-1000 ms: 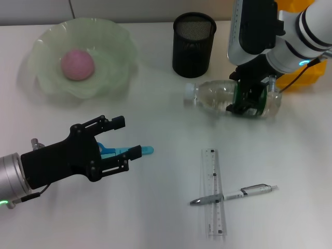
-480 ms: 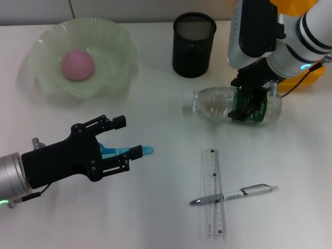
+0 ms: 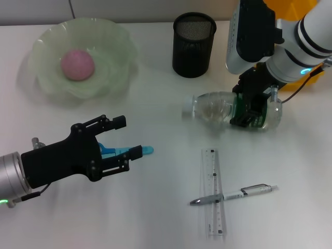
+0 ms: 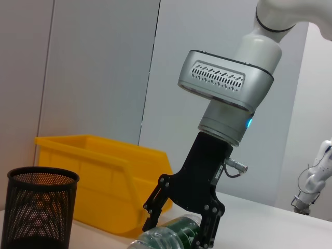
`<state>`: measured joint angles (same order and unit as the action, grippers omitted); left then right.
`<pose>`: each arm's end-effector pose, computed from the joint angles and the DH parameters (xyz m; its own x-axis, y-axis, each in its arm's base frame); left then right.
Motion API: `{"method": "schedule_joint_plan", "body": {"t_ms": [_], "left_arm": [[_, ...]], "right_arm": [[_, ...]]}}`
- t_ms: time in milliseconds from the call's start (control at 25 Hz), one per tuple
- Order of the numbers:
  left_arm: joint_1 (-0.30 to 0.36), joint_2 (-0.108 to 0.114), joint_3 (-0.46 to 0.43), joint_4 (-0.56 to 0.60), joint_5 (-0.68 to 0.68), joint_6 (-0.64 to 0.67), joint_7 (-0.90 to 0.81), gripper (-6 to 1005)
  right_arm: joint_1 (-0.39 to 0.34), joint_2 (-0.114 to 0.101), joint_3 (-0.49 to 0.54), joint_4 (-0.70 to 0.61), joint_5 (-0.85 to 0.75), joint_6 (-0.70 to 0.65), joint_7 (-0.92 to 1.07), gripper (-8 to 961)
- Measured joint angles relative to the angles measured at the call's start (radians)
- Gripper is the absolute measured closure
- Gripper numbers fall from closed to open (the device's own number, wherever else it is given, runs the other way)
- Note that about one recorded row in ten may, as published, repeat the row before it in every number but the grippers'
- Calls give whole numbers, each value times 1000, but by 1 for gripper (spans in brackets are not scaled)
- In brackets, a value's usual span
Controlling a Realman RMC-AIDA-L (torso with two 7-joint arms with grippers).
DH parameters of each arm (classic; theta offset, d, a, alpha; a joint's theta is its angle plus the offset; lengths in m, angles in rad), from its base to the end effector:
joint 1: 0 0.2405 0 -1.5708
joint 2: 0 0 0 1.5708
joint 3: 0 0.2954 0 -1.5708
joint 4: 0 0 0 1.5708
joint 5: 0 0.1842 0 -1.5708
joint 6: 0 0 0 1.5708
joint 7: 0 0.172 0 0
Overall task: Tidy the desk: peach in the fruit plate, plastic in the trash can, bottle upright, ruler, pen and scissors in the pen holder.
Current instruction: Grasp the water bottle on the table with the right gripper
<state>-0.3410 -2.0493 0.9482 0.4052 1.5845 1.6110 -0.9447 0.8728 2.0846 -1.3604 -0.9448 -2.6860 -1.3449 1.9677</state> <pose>-0.2889 0.2672 -0.0598 0.7202 0.1799 0.6700 0.3912 -0.9029 -0.1781 0.2090 0.4136 -0.0748 0.8684 -0.1172 0.4817 0.0107 -0.9670 -0.2545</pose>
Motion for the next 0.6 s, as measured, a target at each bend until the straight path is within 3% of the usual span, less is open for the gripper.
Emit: {"method": "schedule_joint_plan", "body": {"t_ms": [600], "left_arm": [[2, 5, 0, 0, 0, 1, 0, 312]], "right_arm": [[4, 0, -3, 39, 0, 4, 14, 152]]}}
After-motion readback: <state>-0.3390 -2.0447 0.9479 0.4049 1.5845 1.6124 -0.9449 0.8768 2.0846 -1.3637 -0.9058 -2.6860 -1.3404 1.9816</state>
